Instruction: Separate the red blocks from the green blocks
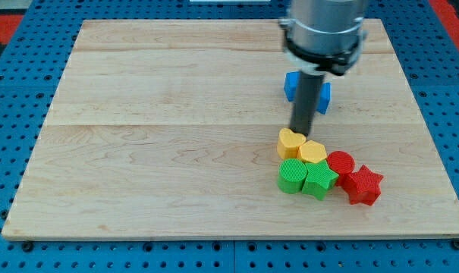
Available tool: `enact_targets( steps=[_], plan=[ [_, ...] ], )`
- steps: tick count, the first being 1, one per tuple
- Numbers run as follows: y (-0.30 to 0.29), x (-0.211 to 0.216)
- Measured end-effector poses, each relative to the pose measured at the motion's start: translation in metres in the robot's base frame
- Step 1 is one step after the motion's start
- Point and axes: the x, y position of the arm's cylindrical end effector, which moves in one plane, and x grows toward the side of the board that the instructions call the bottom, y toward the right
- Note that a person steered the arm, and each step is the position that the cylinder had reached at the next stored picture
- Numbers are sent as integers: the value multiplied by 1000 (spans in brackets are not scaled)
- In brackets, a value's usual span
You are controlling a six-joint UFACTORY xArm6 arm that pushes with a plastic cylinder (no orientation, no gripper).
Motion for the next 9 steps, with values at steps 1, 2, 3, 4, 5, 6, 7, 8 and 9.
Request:
enact_targets(
  steps=[1,2,3,4,5,6,7,8,9],
  plan=[
    [29,29],
    [28,63],
    [10,61],
    [-2,28],
    [-15,-9],
    [36,2],
    [44,41],
    [33,70],
    [12,63]
  ],
)
